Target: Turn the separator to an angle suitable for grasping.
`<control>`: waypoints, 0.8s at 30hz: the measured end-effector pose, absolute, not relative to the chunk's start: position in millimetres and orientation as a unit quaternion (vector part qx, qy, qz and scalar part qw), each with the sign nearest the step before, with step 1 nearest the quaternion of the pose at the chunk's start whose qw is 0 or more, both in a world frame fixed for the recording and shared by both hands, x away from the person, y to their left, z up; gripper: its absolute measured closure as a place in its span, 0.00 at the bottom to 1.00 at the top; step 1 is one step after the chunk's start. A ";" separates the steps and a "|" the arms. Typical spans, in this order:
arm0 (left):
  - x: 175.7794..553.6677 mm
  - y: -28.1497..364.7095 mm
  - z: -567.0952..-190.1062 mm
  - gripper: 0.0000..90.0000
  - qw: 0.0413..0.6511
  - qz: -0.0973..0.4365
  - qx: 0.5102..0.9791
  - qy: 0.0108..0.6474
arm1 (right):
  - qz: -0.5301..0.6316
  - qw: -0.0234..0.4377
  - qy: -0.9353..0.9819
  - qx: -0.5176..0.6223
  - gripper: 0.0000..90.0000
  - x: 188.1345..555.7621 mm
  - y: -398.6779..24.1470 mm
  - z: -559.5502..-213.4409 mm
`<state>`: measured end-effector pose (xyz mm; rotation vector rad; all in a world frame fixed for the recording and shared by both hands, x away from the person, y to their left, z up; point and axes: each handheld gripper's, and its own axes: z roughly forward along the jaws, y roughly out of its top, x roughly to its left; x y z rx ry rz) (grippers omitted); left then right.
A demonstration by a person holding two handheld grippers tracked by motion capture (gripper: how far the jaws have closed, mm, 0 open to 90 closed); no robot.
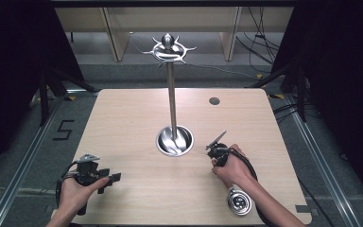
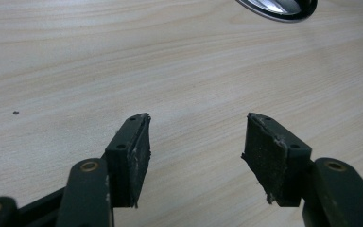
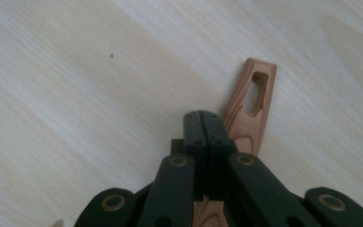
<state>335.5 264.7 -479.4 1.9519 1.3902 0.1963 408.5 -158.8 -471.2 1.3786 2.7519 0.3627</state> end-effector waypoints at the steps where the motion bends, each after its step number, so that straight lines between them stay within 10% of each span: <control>1: 335.5 264.8 -479.5 0.45 0.359 0.076 0.759 0.538 | 0.115 0.022 0.890 0.441 1.00 409.9 -159.8 -471.0; 16: 336.1 263.6 -480.6 0.45 0.362 0.076 0.759 0.536 | 0.105 0.041 0.856 0.505 1.00 417.1 -192.7 -470.4; 24: 336.3 263.0 -479.9 0.45 0.366 0.075 0.758 0.534 | 0.112 0.037 0.829 0.546 0.75 398.0 -205.4 -445.1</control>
